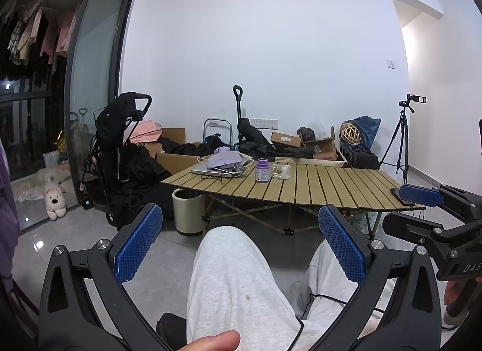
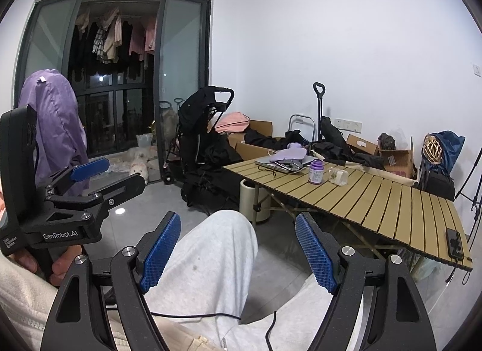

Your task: Organize rigid objects

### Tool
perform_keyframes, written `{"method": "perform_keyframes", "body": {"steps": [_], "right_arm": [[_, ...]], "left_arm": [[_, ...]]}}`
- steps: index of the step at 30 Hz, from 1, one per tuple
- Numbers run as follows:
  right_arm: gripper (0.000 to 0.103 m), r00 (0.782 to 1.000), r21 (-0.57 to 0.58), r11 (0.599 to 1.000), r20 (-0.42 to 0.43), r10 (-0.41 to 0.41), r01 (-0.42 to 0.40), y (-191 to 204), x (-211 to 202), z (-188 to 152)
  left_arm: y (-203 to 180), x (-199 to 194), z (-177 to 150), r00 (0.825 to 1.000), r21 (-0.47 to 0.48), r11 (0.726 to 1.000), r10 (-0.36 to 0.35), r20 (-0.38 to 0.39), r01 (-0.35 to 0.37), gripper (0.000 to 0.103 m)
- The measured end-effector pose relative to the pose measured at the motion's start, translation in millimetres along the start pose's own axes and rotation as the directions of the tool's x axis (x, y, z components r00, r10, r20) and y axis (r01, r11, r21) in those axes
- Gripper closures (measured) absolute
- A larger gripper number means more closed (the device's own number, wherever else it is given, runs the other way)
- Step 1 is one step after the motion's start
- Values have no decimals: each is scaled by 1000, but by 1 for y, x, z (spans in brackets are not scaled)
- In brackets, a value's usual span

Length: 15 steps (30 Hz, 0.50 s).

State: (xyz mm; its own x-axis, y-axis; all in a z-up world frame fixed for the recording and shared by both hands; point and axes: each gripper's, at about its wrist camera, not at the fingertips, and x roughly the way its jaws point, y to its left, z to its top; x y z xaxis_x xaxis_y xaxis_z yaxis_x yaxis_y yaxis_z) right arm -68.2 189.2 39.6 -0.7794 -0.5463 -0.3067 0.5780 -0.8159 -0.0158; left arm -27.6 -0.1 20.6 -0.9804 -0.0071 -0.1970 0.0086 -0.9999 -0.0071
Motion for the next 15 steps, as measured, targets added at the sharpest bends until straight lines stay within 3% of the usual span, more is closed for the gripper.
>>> {"method": "perform_keyframes", "body": {"steps": [15], "right_arm": [[20,1000,1,1000,-12,-1,1,2,4,-2]], "left_arm": [[1,1,-1,1000,-2,1000,-1,-4,1,0]]}}
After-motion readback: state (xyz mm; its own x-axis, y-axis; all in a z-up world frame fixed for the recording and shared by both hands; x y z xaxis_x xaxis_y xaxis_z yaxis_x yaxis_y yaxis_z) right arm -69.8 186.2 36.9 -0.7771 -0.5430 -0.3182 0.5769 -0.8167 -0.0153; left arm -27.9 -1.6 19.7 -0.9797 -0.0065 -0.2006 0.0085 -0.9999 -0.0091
